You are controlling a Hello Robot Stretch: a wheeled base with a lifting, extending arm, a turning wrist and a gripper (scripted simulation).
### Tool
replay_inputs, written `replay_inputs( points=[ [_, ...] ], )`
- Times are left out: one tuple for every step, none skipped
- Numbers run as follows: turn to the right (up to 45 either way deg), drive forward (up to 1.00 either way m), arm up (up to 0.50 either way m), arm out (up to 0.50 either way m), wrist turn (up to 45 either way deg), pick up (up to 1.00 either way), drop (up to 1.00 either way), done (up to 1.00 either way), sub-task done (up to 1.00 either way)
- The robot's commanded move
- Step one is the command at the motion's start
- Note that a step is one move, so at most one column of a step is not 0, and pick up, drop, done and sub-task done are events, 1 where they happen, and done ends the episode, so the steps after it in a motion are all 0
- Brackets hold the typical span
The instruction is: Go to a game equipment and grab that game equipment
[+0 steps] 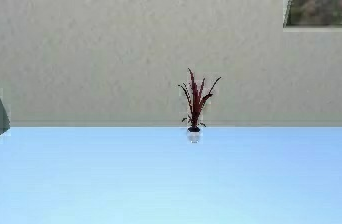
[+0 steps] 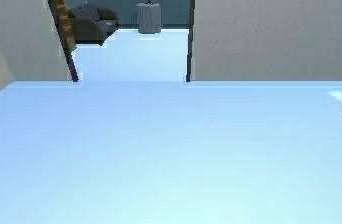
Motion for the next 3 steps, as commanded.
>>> replay_inputs(
  points=[
    [45.0,0.00,0.00,0.00,0.0,0.00,0.00,0.00,0.00],
    [39.0,0.00,0.00,0.00,0.0,0.00,0.00,0.00,0.00],
    [0.0,1.00,0.00,0.00,0.0,0.00,0.00,0.00,0.00]
  ],
)
